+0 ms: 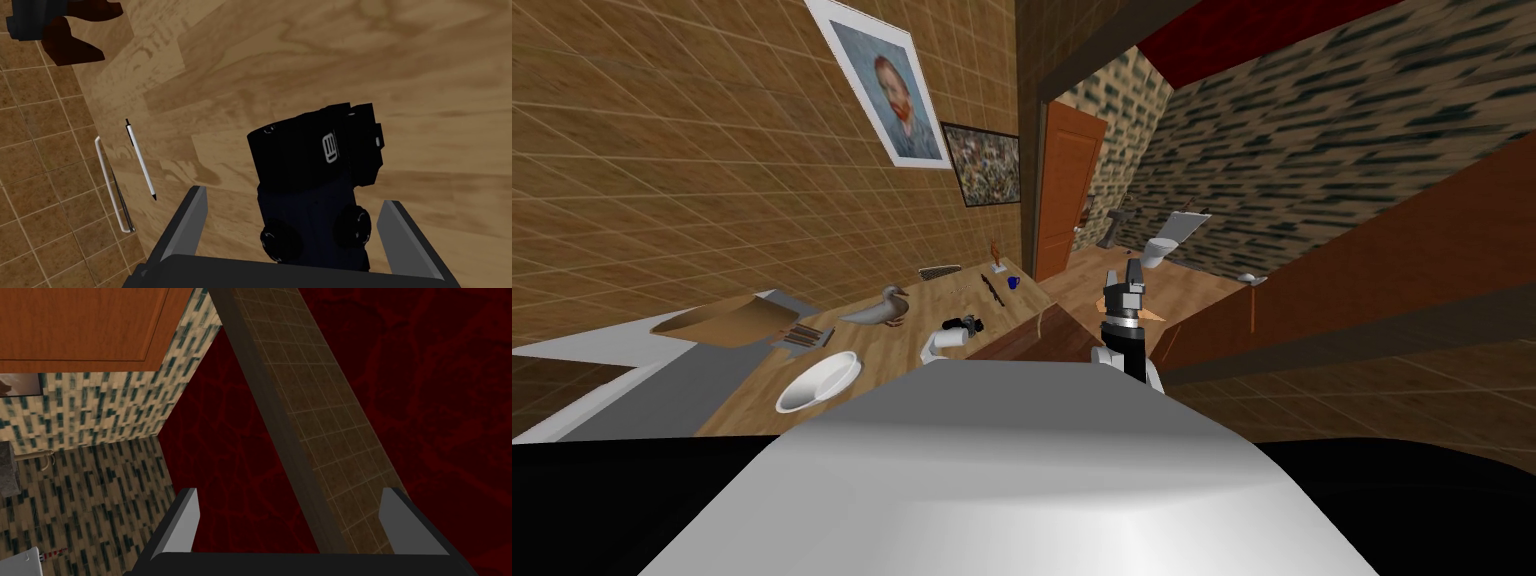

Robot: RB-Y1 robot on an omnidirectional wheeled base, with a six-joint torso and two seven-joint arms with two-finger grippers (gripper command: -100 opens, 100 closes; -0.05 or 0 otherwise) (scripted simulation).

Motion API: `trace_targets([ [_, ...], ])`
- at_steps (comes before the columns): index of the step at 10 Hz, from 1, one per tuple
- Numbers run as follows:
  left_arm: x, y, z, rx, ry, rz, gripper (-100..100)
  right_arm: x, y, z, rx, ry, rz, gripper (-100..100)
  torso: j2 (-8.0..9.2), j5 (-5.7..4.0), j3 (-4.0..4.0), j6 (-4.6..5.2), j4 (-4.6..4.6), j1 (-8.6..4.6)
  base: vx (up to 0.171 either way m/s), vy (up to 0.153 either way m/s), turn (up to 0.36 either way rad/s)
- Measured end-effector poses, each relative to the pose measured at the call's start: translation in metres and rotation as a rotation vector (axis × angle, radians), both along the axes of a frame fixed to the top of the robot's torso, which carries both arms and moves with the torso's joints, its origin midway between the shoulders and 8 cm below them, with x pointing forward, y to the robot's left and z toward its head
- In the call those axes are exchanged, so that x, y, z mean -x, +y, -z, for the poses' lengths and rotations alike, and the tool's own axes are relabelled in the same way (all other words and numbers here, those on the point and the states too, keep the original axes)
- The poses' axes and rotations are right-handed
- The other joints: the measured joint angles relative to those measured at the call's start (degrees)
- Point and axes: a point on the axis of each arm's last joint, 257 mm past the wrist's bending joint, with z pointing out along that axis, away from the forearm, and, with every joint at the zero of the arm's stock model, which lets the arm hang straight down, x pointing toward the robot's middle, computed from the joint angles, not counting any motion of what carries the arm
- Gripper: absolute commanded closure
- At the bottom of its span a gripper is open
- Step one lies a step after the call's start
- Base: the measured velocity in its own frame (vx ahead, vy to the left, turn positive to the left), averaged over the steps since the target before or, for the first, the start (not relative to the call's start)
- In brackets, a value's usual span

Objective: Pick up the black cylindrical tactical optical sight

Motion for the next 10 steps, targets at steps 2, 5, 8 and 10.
trace_targets([
  [2,0.0,0.0,0.0,0.002,0.001,-0.002,100,0.0,0.0,0.0,0.0,0.0,0.0,0,0.05,-0.04,0.04,0.05,0.02,-0.04,0.0,0.0,0.0],
  [5,0.001,0.0,0.001,0.001,0.002,-0.001,0,0.0,0.0,0.0,0.0,0.0,0.0,0,0.07,-0.04,0.06,0.02,0.05,-0.05,0.0,0.0,0.0],
  [8,0.001,0.0,-0.008,0.0,-0.001,0.001,100,0.0,0.0,0.0,0.0,0.0,0.0,0,0.26,-0.07,0.17,0.0,0.09,-0.13,-0.037,-0.011,0.002],
  [10,0.003,0.0,-0.011,0.0,0.002,0.001,0,0.0,0.0,0.0,0.0,0.0,0.0,0,0.23,-0.07,0.16,0.0,0.1,-0.1,-0.009,-0.003,0.001],
])
